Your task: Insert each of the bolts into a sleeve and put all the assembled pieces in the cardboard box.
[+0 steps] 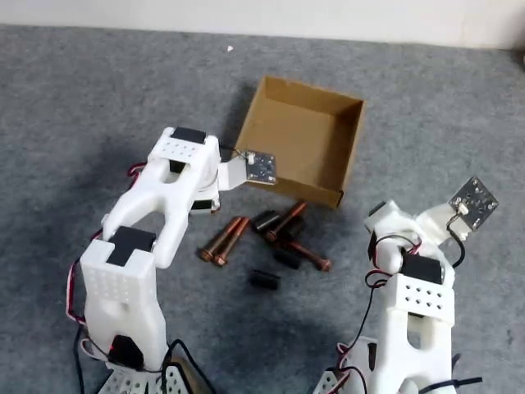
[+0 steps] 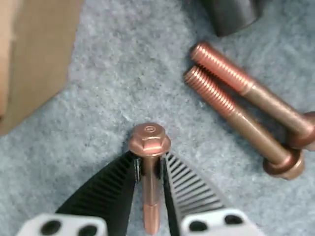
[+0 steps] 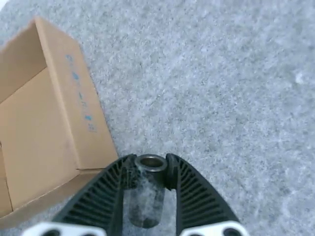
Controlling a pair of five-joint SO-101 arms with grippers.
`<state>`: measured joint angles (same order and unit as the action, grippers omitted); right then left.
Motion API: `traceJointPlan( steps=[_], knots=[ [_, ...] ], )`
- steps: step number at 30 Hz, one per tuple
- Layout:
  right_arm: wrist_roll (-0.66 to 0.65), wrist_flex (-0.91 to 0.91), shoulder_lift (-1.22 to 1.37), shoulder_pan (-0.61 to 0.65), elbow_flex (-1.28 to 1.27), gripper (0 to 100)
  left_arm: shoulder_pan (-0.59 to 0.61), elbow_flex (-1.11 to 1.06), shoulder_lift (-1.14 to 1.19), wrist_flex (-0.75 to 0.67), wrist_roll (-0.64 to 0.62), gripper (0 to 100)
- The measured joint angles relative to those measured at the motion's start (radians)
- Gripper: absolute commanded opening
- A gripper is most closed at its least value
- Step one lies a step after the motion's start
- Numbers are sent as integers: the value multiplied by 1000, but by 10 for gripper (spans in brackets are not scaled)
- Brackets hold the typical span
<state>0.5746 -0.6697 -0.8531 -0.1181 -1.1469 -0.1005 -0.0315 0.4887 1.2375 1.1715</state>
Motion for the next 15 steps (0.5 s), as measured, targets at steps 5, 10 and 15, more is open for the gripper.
traceJointPlan(
  steps=[5, 10, 15],
  knots=[
    [0, 0, 0, 0, 0, 3, 0, 17, -3, 44, -15, 5],
    [0, 0, 0, 0, 0, 3, 3, -14, -109, 74, -181, 5],
    [-72, 0, 0, 51, 0, 3, 2, -109, -334, 77, -356, 5]
  ],
)
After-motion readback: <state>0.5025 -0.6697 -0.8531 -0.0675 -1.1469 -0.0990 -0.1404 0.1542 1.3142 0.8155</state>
